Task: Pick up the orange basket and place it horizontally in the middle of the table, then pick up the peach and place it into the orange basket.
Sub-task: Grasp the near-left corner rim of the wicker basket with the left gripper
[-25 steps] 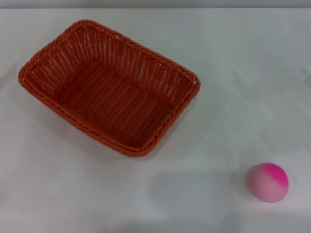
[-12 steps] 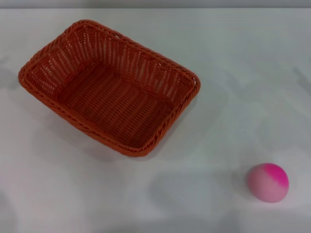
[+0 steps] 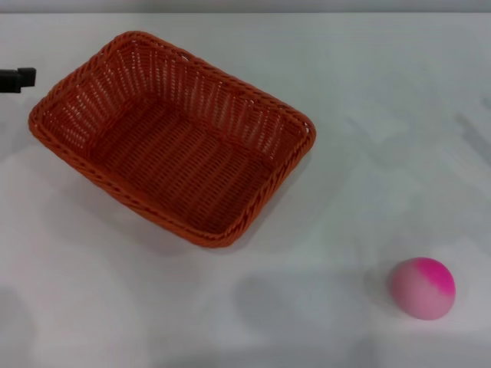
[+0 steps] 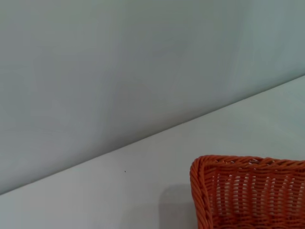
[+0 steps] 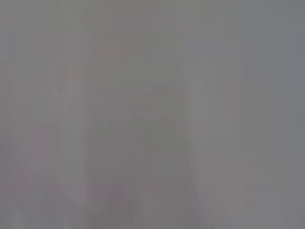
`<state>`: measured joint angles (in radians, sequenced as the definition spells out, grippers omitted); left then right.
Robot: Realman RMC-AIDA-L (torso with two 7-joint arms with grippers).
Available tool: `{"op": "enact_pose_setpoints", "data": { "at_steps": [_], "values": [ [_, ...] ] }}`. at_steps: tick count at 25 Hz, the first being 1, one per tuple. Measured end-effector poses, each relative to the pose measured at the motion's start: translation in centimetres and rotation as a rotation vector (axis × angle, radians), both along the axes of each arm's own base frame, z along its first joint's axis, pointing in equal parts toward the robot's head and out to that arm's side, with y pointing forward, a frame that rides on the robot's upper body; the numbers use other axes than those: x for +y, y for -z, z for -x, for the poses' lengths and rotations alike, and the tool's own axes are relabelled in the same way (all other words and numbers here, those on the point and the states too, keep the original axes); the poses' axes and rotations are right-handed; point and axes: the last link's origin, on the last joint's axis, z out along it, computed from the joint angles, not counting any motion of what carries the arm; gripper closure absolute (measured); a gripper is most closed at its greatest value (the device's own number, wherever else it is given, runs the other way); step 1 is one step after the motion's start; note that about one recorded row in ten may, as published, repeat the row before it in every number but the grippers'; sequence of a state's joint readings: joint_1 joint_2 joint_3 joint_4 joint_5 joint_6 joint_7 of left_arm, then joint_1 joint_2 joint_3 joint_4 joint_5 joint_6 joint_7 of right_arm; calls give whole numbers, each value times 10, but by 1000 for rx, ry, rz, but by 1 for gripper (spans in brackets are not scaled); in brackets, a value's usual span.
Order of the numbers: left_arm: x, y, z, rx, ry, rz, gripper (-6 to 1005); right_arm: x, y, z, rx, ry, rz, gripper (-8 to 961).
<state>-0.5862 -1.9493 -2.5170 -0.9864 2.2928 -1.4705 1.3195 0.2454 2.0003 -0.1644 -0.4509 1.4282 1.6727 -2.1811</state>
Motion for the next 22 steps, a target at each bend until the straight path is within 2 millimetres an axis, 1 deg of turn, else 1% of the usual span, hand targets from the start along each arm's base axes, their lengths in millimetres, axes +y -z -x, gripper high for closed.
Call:
{"op": "enact_pose_setpoints", "data": {
  "at_steps": [9,15,22],
  "values": [
    [-5,19,7,-23,-39,9,122,1,4,2,-1,-10,15,307],
    [-2,33,11,-14,-62,28,123,1,6,2,6,-6,17,308],
    [1,42,14,11,-70,31,145,1,7,1,9,-3,18,309]
  ]
}}
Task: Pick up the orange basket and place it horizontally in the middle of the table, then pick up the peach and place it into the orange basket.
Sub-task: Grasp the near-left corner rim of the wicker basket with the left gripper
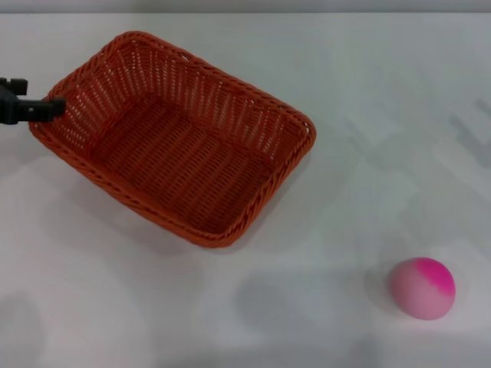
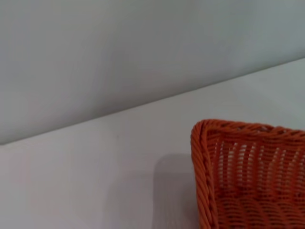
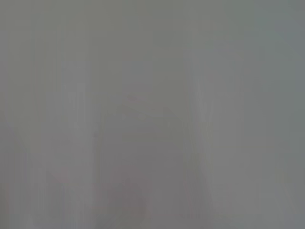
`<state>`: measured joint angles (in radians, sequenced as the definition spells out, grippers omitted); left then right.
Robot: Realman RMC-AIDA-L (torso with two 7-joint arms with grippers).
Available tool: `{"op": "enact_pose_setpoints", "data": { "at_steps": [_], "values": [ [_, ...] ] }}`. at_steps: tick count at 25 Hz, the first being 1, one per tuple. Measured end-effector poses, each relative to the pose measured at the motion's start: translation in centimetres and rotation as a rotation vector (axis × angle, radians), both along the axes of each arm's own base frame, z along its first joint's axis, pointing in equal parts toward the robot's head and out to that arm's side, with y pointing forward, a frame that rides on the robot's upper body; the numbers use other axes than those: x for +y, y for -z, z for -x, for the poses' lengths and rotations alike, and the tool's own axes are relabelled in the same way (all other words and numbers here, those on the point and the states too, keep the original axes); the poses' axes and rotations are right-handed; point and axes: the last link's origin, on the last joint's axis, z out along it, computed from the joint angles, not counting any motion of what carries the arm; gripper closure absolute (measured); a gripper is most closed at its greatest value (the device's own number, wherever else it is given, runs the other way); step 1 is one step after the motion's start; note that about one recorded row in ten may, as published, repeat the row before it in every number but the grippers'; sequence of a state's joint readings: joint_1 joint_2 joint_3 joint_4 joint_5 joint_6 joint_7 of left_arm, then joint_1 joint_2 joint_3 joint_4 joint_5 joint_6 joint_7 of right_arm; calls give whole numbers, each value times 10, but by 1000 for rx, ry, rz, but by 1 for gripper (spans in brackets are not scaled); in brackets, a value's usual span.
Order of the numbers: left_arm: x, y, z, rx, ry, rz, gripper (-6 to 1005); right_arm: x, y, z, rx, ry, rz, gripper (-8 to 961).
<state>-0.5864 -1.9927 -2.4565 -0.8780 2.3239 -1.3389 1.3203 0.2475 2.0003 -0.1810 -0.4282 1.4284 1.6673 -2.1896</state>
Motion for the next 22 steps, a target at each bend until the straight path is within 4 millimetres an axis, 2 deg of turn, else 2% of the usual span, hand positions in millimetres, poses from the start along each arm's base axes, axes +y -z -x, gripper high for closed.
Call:
{"op": "enact_pose_setpoints", "data": {
  "at_steps": [9,22],
  "values": [
    [3,10,5,43,-3,-7,179,0,2,1,21,-3,1,308],
    [6,17,-2,51,2,15,228,3,6,3,26,-7,6,309]
  ]
}}
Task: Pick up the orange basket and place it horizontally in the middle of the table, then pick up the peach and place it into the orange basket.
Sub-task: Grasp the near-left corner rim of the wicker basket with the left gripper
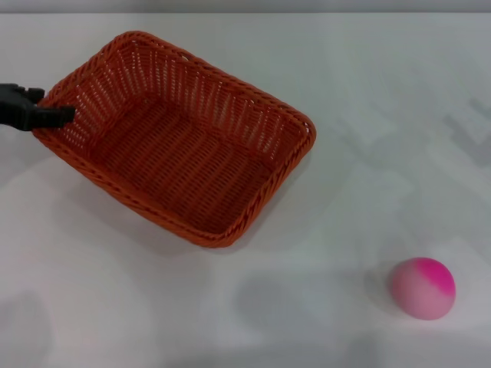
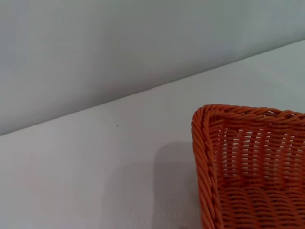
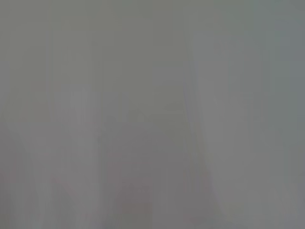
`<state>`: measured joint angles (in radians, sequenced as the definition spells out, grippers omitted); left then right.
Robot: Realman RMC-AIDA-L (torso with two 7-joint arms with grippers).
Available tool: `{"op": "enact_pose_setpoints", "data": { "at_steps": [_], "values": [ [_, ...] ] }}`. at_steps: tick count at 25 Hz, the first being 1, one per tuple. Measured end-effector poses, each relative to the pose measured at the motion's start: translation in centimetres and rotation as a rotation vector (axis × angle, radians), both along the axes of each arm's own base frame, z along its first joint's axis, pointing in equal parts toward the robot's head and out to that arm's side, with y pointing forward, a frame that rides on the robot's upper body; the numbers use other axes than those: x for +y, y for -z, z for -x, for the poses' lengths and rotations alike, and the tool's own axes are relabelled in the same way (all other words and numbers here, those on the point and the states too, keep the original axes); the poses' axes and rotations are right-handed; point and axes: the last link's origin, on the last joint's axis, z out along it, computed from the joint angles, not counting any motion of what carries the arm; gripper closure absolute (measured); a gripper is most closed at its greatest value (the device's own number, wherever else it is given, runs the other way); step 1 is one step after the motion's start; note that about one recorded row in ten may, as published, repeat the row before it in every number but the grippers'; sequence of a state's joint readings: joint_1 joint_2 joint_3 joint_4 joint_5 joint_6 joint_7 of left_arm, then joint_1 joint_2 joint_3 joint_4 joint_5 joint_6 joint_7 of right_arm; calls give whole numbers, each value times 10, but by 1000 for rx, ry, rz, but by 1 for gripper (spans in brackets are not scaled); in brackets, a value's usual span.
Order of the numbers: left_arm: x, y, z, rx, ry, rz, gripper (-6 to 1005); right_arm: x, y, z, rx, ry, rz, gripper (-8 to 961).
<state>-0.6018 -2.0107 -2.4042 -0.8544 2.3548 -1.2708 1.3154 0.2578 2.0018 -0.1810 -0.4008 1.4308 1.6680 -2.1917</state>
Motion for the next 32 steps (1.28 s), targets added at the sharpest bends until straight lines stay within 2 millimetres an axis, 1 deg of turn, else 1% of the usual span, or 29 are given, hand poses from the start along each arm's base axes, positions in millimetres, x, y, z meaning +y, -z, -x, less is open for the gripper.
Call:
{"op": "enact_pose_setpoints", "data": {
  "at_steps": [2,7,10,18,21,25,32],
  "values": [
    [0,0,0,1,-4,1,235,0,0,0,1,0,0,309],
    [2,4,1,13,-19,6,464,0,2,0,11,1,3,308],
    [5,10,0,29,-16,25,529,0,2,1,12,1,3,308],
    [7,15,-3,44,3,21,703,1,2,1,15,-3,2,307],
    [8,14,-4,38,-3,16,803,1,2,2,15,-4,1,308],
    [11,11,-9,20,-14,6,804,1,1,2,22,-2,0,308],
    [13,7,-27,-21,-37,4,806,1,-3,0,60,17,-36,309]
  ]
}}
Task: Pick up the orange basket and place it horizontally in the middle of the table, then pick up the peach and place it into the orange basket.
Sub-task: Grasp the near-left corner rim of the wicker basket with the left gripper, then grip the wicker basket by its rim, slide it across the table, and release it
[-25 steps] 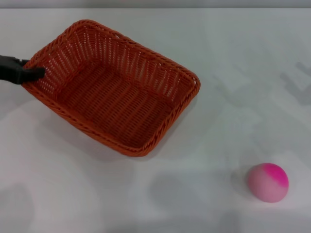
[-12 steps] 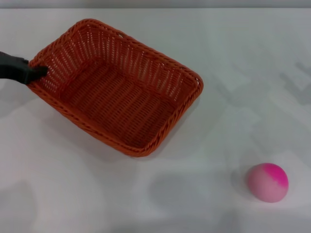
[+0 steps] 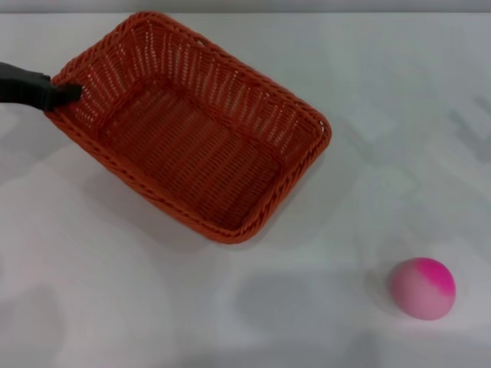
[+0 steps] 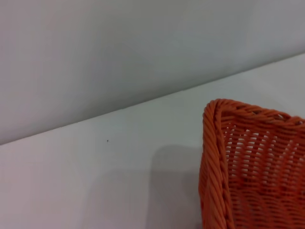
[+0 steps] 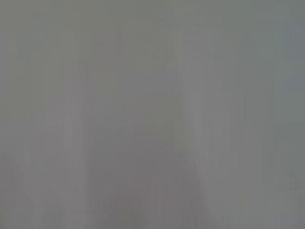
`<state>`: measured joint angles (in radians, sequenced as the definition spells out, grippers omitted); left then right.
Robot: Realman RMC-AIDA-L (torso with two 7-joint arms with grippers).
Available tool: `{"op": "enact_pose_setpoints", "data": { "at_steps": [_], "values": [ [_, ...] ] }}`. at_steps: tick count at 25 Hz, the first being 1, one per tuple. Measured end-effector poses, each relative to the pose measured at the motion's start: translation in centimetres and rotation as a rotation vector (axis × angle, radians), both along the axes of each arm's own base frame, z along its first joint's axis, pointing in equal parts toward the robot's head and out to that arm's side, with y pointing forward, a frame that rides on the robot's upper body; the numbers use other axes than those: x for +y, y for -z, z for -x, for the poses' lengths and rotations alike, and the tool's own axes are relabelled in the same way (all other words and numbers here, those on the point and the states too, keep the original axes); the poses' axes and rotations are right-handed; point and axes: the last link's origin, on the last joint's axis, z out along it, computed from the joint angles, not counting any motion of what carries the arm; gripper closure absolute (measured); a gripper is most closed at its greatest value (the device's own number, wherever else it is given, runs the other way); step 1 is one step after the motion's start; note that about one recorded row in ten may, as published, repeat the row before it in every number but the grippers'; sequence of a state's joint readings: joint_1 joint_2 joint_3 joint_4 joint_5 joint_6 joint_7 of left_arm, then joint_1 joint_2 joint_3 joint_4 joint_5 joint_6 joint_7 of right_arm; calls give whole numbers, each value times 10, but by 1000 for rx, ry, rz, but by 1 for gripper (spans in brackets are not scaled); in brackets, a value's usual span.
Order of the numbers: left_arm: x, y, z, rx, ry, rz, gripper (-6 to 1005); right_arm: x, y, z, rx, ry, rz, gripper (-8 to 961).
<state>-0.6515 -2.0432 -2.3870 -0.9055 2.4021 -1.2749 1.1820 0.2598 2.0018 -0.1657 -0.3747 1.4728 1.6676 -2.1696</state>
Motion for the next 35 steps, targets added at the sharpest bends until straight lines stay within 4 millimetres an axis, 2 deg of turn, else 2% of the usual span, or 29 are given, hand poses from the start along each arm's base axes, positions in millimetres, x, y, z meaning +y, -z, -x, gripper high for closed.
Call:
{"op": "enact_pose_setpoints", "data": {
  "at_steps": [11,23,35],
  "values": [
    [5,-5,-23,-103,-199,6,812,2,2,-2,-27,9,-11,308],
    [7,21,-59,-109,-363,94,815,3,-1,-6,-60,24,-15,308],
    [9,30,-58,-37,-526,67,816,4,2,-6,-82,28,-6,307]
  ]
}}
